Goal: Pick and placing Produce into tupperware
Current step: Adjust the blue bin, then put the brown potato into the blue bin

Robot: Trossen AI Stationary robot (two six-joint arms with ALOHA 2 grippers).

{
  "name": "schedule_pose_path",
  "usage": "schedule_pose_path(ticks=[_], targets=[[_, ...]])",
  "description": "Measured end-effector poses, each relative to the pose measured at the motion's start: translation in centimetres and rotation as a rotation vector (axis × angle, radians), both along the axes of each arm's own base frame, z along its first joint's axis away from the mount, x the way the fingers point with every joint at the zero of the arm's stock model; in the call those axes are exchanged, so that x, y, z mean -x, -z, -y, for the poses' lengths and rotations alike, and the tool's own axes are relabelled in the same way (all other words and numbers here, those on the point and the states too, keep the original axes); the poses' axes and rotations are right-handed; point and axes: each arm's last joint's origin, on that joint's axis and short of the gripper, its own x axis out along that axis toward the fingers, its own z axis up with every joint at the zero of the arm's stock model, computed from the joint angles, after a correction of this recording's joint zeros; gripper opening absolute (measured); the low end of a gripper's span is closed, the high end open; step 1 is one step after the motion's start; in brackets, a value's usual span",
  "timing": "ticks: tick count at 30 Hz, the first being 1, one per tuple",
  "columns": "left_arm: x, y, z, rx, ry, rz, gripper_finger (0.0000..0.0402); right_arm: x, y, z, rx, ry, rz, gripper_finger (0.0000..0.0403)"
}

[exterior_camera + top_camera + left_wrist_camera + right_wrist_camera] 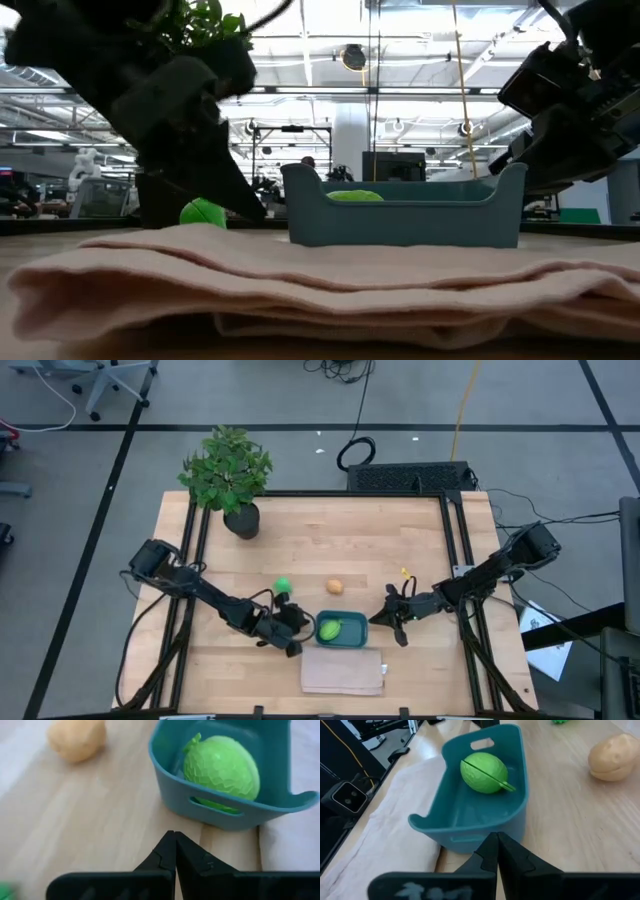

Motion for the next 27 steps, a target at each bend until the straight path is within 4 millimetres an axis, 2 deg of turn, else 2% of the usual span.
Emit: schedule_pose_path(ticks=[6,15,20,23,27], targets=[[1.7,-2.5,0.6,-0.101,-0.007,0.014,0.0001,1.1,0.3,0.5,-0.018,0.016,-0.011,0.0],[5.1,-7.9,1.1,-0.313,0.06,0.132,0.0002,3.0,-1.6,1.5,-0.007,0.015,0.141,0.0],[7.3,-9.7,-0.3,-0.386,0.047,0.193,0.0002,3.6,-2.8,1.8,0.031,-0.004,0.234,0.0],[8.6,-10.0,-1.4,-0.398,0.051,0.253,0.0001,3.9,-3.1,2.2,0.046,0.001,0.27,0.0],[10.6,-9.8,-2.7,-0.387,0.145,0.39,0.0001,4.2,-3.4,2.8,0.069,0.016,0.308,0.0]])
